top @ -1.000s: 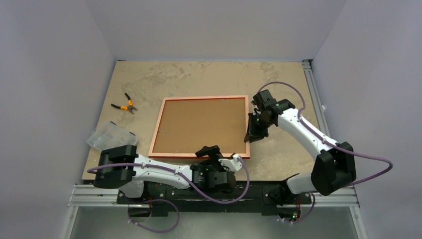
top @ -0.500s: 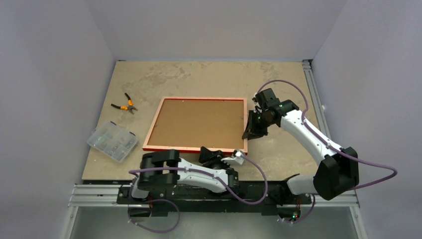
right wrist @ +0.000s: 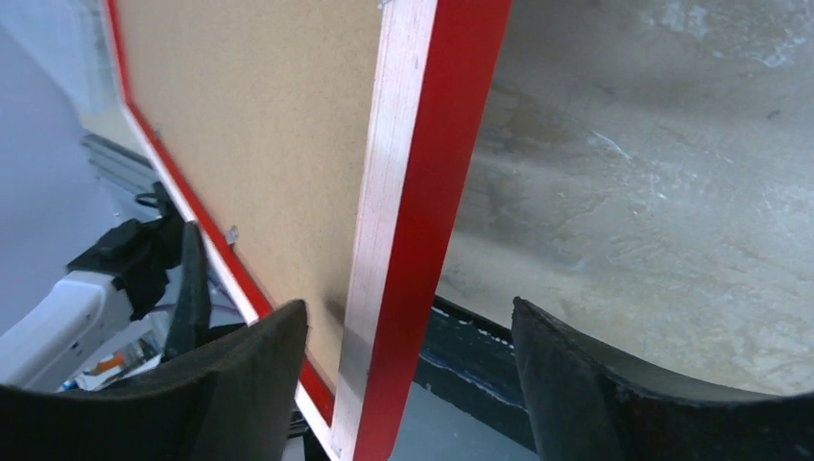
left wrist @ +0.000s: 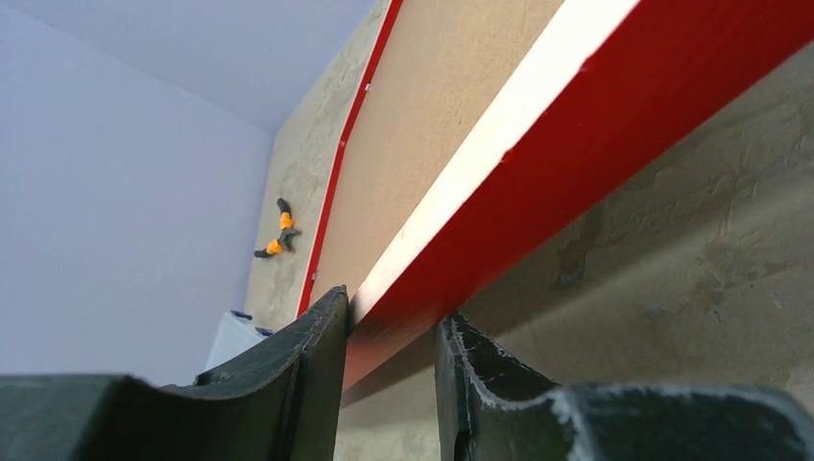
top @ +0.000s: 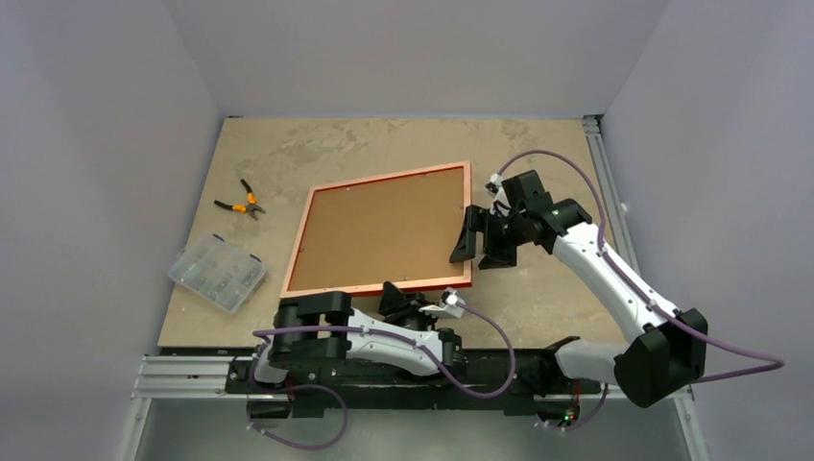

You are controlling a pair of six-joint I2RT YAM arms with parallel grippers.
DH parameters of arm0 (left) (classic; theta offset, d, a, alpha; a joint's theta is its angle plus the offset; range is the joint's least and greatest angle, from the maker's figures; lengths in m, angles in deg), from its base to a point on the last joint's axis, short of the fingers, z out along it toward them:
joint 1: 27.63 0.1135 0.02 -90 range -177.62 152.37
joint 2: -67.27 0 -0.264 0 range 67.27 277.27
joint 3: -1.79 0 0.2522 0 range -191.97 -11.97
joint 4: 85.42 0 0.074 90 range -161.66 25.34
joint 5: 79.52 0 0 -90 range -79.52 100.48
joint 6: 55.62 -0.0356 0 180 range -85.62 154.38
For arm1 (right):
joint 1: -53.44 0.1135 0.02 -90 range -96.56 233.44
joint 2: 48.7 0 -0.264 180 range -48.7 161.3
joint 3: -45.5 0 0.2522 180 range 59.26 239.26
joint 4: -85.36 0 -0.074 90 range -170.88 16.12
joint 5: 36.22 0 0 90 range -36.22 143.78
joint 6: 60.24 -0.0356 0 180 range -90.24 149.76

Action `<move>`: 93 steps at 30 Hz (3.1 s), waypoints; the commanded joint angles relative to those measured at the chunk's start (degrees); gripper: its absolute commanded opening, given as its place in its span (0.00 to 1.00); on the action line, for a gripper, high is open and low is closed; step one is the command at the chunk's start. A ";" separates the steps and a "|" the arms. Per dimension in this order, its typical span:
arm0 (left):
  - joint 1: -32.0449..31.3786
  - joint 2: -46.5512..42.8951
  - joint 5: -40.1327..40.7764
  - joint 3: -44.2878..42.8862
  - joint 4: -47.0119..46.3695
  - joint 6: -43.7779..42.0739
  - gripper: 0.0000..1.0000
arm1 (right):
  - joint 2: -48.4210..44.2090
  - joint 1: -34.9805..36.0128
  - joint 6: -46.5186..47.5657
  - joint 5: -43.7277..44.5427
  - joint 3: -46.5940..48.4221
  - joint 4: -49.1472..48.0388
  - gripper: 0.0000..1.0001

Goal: Put the photo into the frame

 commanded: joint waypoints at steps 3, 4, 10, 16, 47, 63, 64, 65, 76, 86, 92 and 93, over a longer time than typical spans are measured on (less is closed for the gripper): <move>-0.46 -5.23 3.84 -1.11 12.90 6.35 0.26 | -9.29 -3.79 -7.69 -13.24 -5.61 -14.16 0.80; -0.42 -5.29 3.78 -1.17 12.90 6.34 0.26 | -10.88 -4.47 -10.48 -16.04 -8.01 -18.18 0.81; -0.56 -6.21 3.76 -1.56 12.90 6.47 0.27 | -15.40 -5.51 -30.64 -27.75 -22.28 -44.20 0.71; -0.70 -7.37 3.67 -1.86 12.88 6.52 0.28 | -14.28 -5.52 -29.39 -27.97 -21.81 -42.87 0.53; -5.01 -22.63 -2.88 2.63 12.81 2.57 0.29 | -32.46 -8.36 46.33 -16.14 -20.86 -68.24 0.84; -6.74 -35.77 -12.78 10.87 -16.48 -27.01 0.27 | -39.57 -3.40 107.83 -34.51 -17.48 -20.11 0.82; -6.79 -35.96 -12.90 10.97 -16.49 -27.30 0.27 | -40.13 -3.32 107.91 -36.58 -17.70 -19.65 0.81; -6.79 -35.94 -12.94 10.88 -16.49 -27.64 0.27 | -40.74 -3.28 107.84 -38.52 -18.02 -19.53 0.80; -6.75 -34.34 -13.44 6.62 -17.62 -31.73 0.26 | -35.88 1.19 109.68 -42.20 -19.68 -22.85 0.75; -6.80 -36.48 -14.96 6.42 -19.01 -33.25 0.26 | -29.10 18.99 105.52 -28.50 -22.08 -32.24 0.62; -6.78 -37.19 -15.23 5.84 -18.62 -33.14 0.26 | -26.24 24.12 102.57 -21.51 -22.30 -37.02 0.30; -6.78 -37.17 -15.23 5.69 -18.55 -33.13 0.26 | -26.55 24.42 101.58 -20.88 -22.76 -39.08 0.27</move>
